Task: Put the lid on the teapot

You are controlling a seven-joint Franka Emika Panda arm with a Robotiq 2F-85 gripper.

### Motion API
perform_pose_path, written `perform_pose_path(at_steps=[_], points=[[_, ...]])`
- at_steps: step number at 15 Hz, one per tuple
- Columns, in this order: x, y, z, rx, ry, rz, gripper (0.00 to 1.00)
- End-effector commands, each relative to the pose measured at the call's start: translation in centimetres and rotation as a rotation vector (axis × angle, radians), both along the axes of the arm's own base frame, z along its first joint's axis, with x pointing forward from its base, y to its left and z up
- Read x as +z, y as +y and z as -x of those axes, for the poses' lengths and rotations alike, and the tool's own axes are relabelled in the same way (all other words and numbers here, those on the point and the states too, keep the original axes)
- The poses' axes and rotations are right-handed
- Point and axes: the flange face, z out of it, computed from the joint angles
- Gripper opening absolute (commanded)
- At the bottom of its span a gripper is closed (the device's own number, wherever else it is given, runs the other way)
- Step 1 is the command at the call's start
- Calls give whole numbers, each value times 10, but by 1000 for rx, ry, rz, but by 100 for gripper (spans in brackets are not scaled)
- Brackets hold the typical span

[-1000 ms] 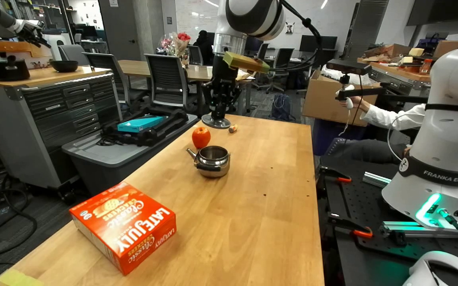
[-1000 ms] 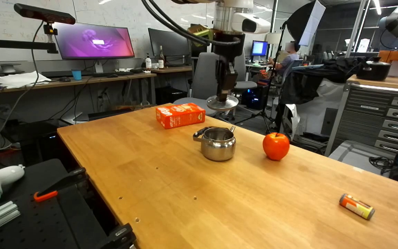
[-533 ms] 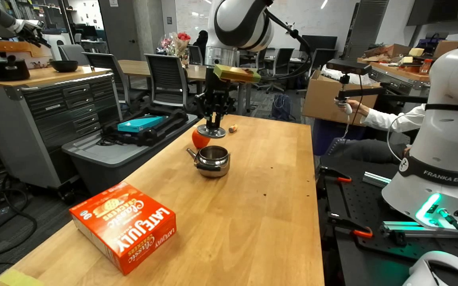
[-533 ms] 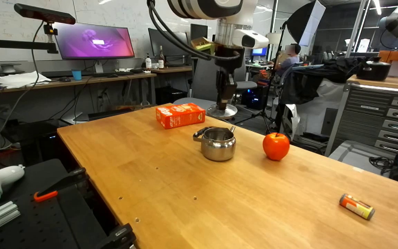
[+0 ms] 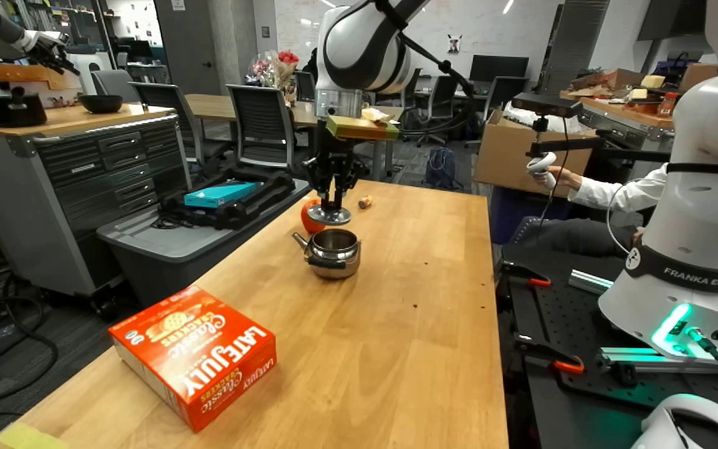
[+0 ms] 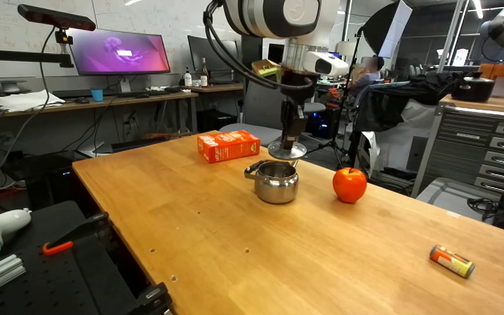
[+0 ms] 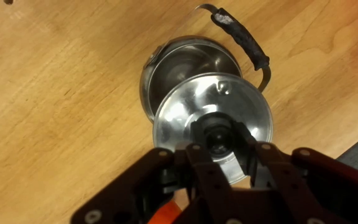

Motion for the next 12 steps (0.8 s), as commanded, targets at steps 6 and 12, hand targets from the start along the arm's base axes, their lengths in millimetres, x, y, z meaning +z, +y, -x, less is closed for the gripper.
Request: perform_pose_path(at_steps=[6,12], points=[[-23,23,-5,31,61,54,7],[-23,34,-3,62,57,76,7]])
